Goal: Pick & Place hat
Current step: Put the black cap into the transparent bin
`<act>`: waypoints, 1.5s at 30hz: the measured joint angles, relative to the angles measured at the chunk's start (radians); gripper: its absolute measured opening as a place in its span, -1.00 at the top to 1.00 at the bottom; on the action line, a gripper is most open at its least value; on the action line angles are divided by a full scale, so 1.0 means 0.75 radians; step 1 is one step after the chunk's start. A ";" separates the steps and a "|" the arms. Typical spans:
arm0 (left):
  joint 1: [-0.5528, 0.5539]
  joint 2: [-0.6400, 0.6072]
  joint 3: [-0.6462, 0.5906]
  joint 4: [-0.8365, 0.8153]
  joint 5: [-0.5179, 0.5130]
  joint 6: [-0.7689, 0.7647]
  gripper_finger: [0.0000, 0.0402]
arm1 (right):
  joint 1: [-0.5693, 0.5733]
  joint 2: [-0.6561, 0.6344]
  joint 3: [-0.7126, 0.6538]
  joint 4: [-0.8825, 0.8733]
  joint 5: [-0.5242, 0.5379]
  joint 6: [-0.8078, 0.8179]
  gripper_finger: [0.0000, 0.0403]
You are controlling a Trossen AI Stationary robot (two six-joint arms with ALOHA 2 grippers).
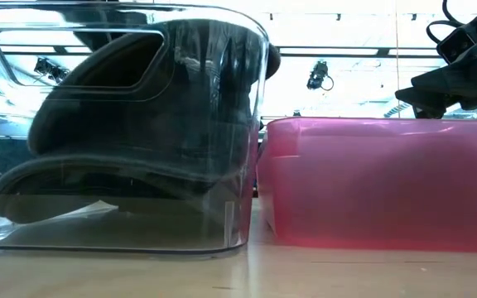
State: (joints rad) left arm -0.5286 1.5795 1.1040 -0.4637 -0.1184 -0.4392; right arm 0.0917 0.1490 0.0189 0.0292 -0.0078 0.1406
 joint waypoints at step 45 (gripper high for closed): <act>0.144 0.189 0.181 0.159 -0.259 -0.009 0.17 | 0.000 0.000 0.000 0.000 -0.001 0.000 0.21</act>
State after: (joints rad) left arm -0.4210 1.7210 1.2396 -0.3446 -0.3130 -0.4463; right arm 0.0914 0.1490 0.0189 0.0292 -0.0082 0.1406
